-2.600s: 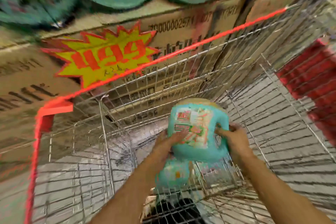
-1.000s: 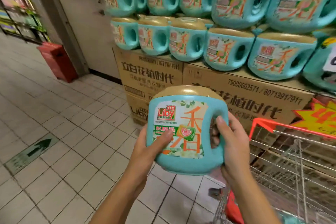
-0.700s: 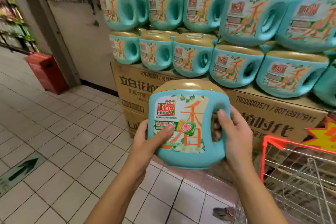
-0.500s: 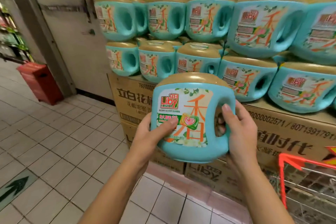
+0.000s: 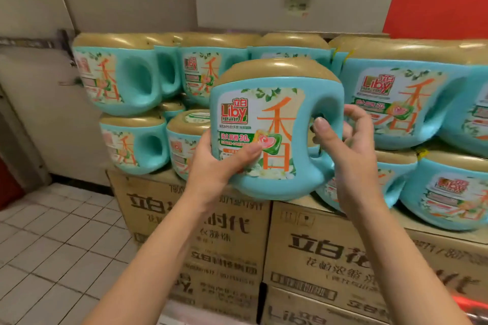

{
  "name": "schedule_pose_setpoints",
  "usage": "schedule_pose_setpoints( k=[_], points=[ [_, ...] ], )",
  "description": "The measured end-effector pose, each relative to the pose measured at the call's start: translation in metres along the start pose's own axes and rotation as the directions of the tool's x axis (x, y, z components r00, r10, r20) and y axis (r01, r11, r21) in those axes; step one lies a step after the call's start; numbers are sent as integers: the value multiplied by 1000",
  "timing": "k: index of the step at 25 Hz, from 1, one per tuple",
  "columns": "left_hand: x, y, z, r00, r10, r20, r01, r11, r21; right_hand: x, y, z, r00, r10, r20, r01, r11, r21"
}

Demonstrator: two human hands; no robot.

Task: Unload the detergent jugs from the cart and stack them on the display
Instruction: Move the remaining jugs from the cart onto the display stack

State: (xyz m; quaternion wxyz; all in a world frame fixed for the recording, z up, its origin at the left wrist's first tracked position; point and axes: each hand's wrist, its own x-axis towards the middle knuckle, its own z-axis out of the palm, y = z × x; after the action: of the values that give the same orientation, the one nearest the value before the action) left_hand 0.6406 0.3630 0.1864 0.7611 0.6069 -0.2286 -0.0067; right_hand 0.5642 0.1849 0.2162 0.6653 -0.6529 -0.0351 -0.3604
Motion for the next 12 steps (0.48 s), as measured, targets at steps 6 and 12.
schedule_pose_setpoints(
  k=[6, 12],
  points=[
    [90, 0, 5, 988, 128, 87, -123, 991, -58, 52, -16, 10, 997, -77, 9, 74, 926, -370],
    [144, -16, 4, 979, 130, 158, -143, 987, 70, 85, 5, 22, 990, -84, -115, 5, 826, -564]
  ],
)
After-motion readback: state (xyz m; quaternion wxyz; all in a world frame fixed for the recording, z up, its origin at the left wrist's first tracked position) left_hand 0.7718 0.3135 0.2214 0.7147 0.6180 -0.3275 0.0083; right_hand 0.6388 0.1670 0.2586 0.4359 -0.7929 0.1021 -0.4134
